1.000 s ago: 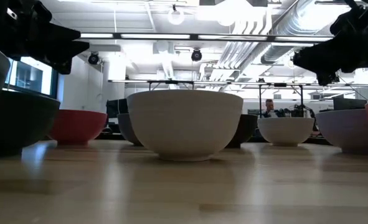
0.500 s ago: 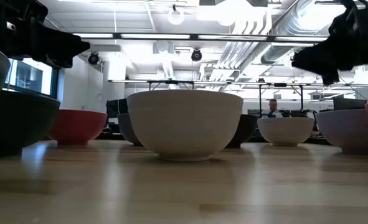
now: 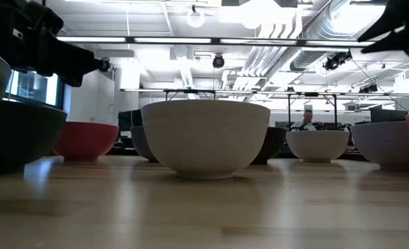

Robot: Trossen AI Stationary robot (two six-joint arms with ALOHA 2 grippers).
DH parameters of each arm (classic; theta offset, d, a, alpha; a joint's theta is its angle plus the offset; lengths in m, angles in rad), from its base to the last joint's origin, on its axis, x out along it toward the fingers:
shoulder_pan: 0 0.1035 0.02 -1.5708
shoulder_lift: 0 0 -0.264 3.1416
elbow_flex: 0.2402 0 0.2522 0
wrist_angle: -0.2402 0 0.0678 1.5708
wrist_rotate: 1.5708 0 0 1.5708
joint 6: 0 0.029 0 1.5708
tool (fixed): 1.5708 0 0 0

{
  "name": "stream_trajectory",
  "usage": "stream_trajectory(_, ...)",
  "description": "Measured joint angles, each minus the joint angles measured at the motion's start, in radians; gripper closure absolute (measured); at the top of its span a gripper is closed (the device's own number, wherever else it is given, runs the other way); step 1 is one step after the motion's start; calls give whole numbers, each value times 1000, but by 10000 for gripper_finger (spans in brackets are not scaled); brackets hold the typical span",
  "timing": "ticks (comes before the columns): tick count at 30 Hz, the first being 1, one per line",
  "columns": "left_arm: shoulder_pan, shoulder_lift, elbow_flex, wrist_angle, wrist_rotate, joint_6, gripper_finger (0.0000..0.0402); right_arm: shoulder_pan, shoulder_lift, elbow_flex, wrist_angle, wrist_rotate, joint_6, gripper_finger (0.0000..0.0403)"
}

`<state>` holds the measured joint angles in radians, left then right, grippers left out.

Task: Nest bowls inside each other
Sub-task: Stack the top white bowl on top of the white bowl

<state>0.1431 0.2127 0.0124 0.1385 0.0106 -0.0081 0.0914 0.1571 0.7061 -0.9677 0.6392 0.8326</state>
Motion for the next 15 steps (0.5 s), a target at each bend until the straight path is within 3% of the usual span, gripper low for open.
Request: stream_trajectory(15,0,200,0,263,3,-50,243,-25,408,317,-248,43,-13,269)
